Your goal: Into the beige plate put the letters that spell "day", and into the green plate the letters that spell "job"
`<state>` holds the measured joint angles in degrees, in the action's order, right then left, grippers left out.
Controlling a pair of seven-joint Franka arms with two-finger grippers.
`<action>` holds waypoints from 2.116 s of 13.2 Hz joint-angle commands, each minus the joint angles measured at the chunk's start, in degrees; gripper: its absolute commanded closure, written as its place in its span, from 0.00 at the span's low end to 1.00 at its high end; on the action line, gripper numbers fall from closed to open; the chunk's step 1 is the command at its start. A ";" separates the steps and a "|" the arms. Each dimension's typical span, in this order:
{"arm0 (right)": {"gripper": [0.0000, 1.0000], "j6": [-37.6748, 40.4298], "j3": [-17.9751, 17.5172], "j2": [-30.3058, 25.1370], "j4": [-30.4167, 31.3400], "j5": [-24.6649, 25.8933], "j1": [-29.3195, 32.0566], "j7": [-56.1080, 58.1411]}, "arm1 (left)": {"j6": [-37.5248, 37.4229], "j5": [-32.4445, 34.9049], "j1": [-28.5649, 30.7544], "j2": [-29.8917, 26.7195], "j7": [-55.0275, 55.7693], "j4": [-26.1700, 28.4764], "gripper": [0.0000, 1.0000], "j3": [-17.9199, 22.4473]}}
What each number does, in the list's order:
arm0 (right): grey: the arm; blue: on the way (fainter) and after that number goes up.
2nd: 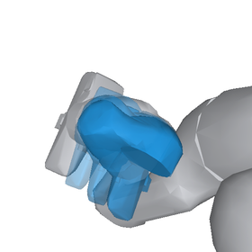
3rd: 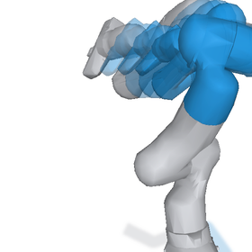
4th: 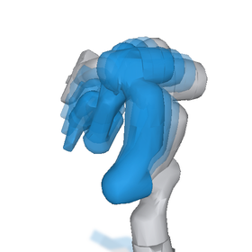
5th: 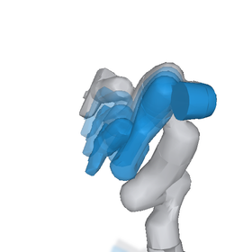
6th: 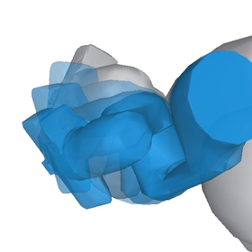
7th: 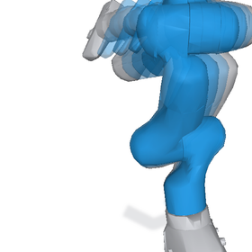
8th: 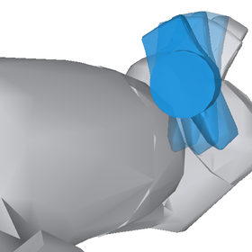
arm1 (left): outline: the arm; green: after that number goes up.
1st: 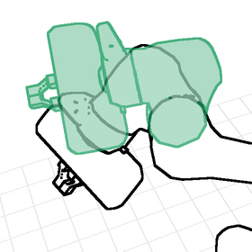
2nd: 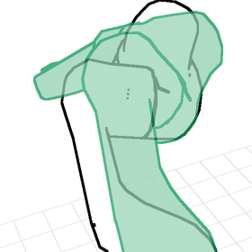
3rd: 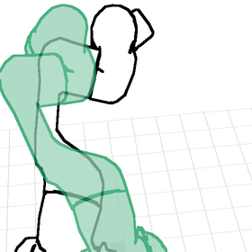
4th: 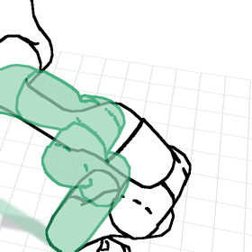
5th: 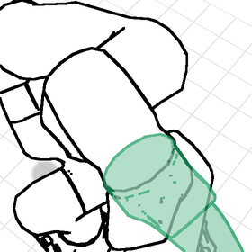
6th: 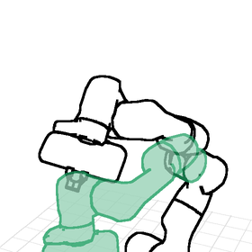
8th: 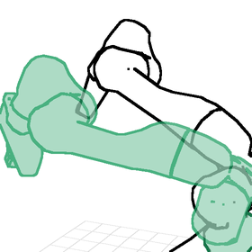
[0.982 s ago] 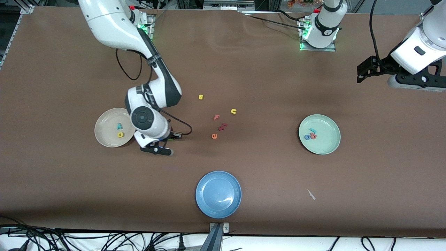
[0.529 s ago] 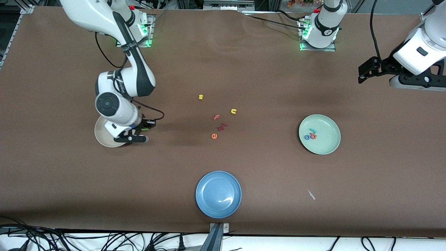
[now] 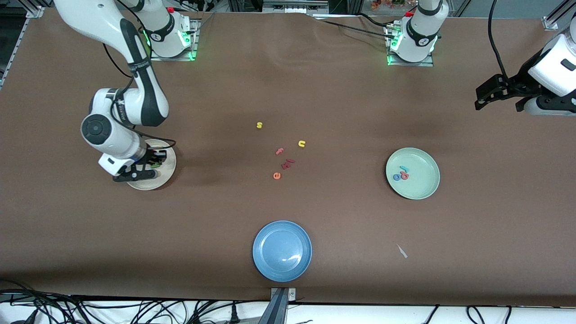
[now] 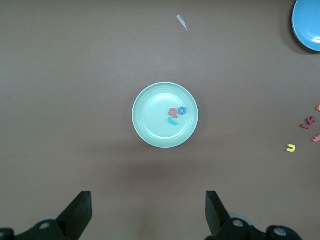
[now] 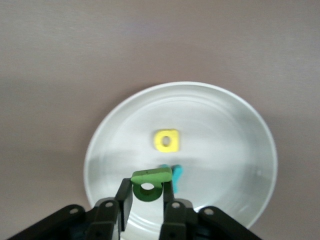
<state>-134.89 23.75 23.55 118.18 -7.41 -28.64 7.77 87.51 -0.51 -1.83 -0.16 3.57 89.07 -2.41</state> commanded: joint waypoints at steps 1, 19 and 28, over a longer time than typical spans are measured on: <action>0.00 1.02 -0.46 0.36 -2.15 -0.59 0.34 0.67 | -0.49 1.56 0.08 0.95 -0.49 -2.32 0.00 -0.14; 0.00 42.85 -17.72 -10.08 -22.11 7.47 8.56 -17.00 | 0.30 1.30 -0.72 1.66 -0.23 -2.50 0.00 -0.49; 0.00 53.32 -25.33 -22.67 -25.88 11.54 21.16 -13.49 | 1.53 1.65 -0.54 1.84 -0.14 -2.23 0.00 -0.66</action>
<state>-83.41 -0.41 0.81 94.17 2.92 -9.35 -6.44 89.51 -0.23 -2.18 1.27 3.51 88.06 -2.94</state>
